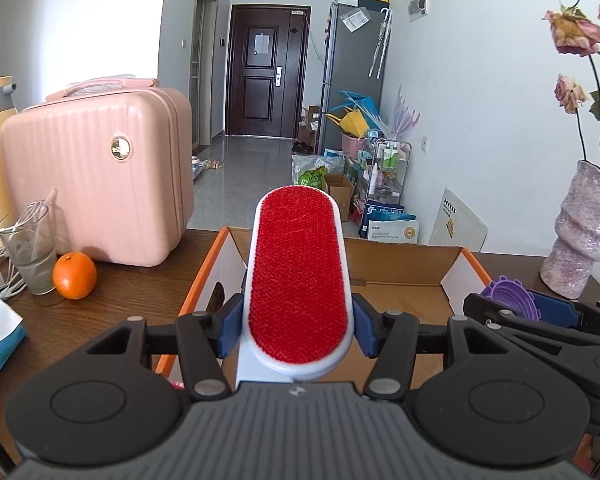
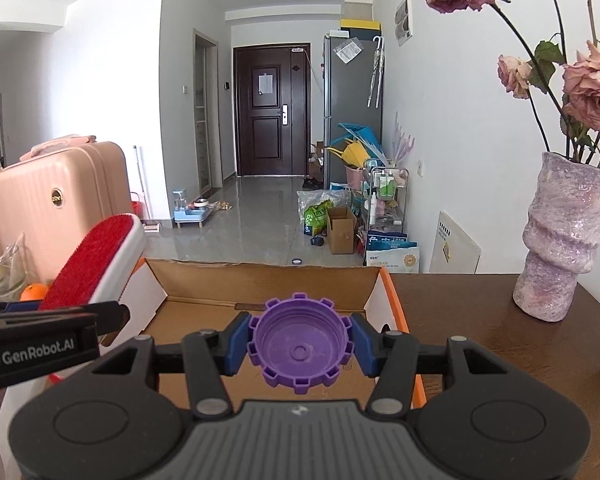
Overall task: Organize rigid objects
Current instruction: 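Carry the lint brush and purple cap over the cardboard box with both grippers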
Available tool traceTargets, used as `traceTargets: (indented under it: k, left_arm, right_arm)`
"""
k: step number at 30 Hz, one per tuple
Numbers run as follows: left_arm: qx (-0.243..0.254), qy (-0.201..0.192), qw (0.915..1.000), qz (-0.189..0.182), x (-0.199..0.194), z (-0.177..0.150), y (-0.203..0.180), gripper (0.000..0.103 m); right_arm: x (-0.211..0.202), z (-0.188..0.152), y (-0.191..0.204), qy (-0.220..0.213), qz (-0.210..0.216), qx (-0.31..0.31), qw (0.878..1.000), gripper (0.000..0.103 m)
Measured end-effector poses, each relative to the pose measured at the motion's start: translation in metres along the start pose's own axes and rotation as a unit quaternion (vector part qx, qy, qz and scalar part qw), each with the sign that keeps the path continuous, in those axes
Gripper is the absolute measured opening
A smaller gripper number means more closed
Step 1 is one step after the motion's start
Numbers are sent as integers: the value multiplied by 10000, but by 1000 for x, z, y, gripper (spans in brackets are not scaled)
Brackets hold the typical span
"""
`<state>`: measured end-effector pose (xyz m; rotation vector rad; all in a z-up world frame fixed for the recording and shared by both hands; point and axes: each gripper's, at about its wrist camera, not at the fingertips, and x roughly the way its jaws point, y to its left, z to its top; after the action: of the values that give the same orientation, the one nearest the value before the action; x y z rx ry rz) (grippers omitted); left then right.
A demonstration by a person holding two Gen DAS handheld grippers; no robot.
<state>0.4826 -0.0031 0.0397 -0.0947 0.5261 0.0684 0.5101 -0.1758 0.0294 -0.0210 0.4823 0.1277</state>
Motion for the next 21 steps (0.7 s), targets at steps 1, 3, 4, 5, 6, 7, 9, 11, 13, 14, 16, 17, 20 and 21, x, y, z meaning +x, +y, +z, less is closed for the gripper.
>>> traceTargets:
  k: [1, 3, 4, 5, 6, 7, 9, 11, 13, 14, 16, 17, 20, 21]
  left_arm:
    - [3, 11, 10000, 1, 4, 1, 0, 57]
    - [18, 31, 10000, 12, 10, 4, 0, 57]
    - [26, 38, 10000, 27, 13, 5, 0, 57]
    - [32, 47, 10000, 46, 17, 6, 0, 57]
    - [35, 61, 10000, 60, 21, 7, 1, 57]
    - [38, 79, 9999, 73, 25, 8, 1, 57]
    - [65, 122, 9999, 89, 33, 10, 2, 57]
    - [93, 138, 9998, 62, 39, 12, 3, 57]
    - [135, 127, 9998, 80, 43, 13, 3, 57]
    - [147, 127, 9998, 86, 47, 14, 4, 57]
    - [161, 154, 9997, 87, 53, 15, 5, 57]
    - [176, 175, 9996, 94, 56, 15, 4, 57]
    - [269, 301, 9991, 85, 65, 14, 3, 57]
    - [307, 380, 9988, 41, 69, 14, 2, 57]
  right_arm:
    - [3, 1, 0, 8, -9, -9, 10000, 52]
    - [11, 2, -1, 43, -28, -24, 10000, 52]
    - [15, 3, -1, 63, -33, -27, 10000, 52]
    - [18, 4, -2, 86, -36, -28, 10000, 52]
    - [22, 5, -3, 110, -36, -25, 9999, 52]
    - [25, 6, -5, 130, -34, -26, 9999, 52]
    - [30, 7, -5, 168, -34, -44, 9998, 52]
    - [36, 8, -5, 205, -10, -60, 9998, 52]
    - [40, 8, -5, 241, -45, -91, 9997, 52]
    - [43, 8, -5, 262, -55, -97, 9996, 52]
    - [49, 8, -5, 319, -62, -100, 9994, 52]
    - [51, 8, -5, 347, -66, -110, 9993, 52]
    - [55, 5, -2, 416, -45, -156, 9990, 52]
    - [56, 5, -1, 447, -48, -179, 9988, 52]
